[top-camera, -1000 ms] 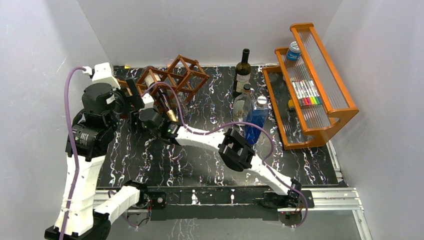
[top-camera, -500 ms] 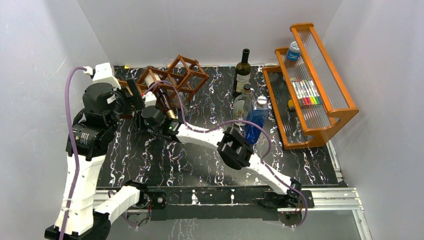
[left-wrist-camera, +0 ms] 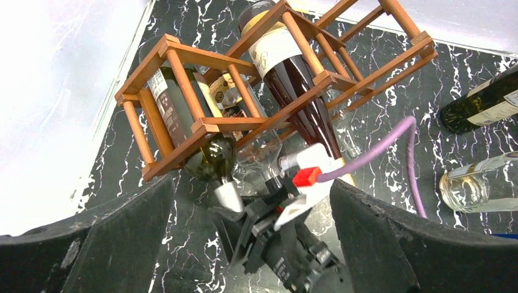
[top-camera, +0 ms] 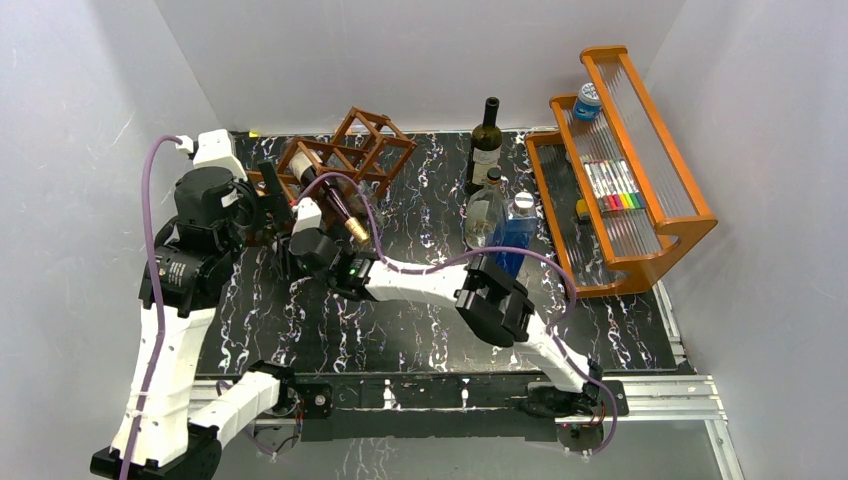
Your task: Take the wine bottle off the wine rack
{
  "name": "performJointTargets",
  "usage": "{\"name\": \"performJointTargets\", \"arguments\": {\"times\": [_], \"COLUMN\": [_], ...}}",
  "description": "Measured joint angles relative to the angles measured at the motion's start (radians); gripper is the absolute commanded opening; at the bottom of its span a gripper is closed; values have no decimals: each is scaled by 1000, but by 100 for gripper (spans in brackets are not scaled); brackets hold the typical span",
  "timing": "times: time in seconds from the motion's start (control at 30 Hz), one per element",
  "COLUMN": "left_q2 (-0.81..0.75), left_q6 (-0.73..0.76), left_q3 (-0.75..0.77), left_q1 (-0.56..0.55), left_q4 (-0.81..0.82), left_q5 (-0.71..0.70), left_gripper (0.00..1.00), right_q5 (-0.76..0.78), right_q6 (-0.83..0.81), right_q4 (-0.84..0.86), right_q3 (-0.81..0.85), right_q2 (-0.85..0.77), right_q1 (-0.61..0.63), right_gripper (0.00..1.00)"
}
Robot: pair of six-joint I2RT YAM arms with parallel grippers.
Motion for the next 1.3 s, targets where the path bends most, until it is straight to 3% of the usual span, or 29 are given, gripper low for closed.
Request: {"name": "performJointTargets", "arguments": {"times": [0.33,0.53,1.3], "left_q2": [-16,-16,-21], "left_q6": [-2,-5,-15], "left_q3": [-61,-107,-164], "left_q1": [0,0,0], "left_q4": [12,24,56], "left_q5": [-5,-4,2], "left_gripper": [98,98,98], "right_q5": [-10,-55,-163], "right_q6": [-13,-39,-45], "right_q4": [66,95,12], "right_q3": [-269,-434,-745], "right_q2": [-164,-292,-615], "right_q1": [26,28,29], "right_gripper": [0,0,0]}}
